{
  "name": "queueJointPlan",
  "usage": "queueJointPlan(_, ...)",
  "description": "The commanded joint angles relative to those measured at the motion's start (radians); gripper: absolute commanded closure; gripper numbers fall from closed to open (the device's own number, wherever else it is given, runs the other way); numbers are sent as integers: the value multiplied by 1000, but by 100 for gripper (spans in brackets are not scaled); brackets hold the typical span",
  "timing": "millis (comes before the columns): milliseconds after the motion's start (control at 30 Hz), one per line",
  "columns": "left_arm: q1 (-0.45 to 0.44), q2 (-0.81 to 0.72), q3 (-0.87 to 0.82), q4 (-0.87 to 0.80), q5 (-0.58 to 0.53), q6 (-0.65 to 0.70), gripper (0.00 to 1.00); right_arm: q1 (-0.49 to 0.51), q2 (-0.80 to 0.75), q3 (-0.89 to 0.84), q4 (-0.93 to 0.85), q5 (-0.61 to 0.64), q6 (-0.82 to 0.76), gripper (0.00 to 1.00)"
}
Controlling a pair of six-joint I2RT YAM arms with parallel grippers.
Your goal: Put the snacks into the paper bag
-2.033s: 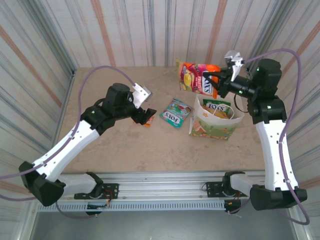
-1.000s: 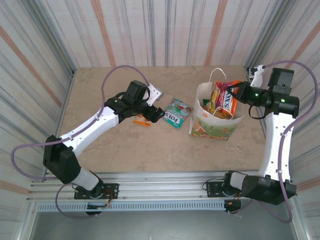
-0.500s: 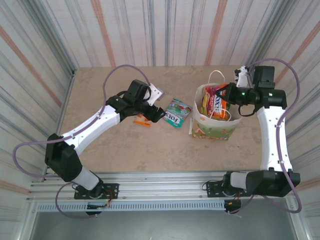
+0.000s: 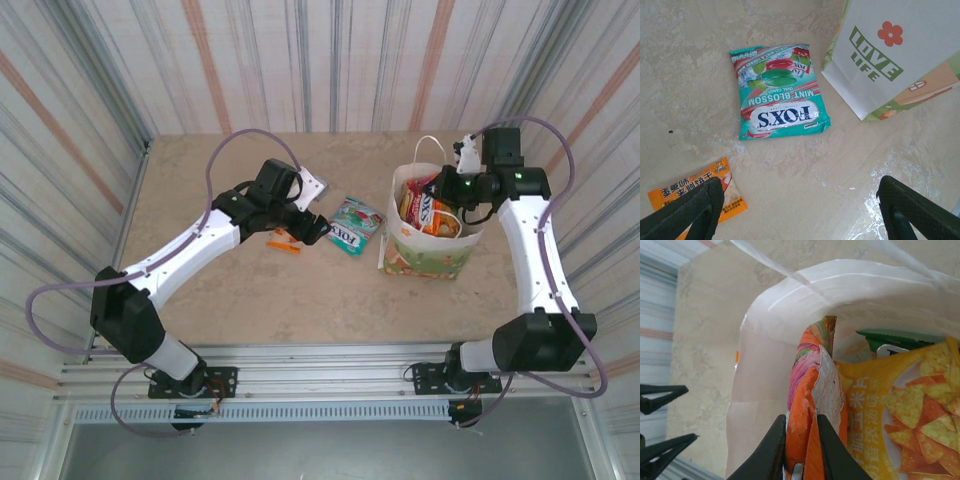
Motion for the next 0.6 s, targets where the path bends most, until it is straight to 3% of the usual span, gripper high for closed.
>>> queueJointPlan(0,-3,11,32,-13,9,-5,16,18,32,-9,24,19,20,100)
queueJointPlan(167,-3,10,32,-16,2,-4,16,32,58,-34,31,32,14,99)
queueJointPlan(333,-3,11,39,-24,0,2,16,32,52,15,-63,226,-10,66)
queueJointPlan(433,-3,12,44,-25,-3,6,16,32,31,80,-134,345,-40,56)
queueJointPlan(567,-3,19,53,-31,-1,8,16,35,-1,158,-199,429,-78,53)
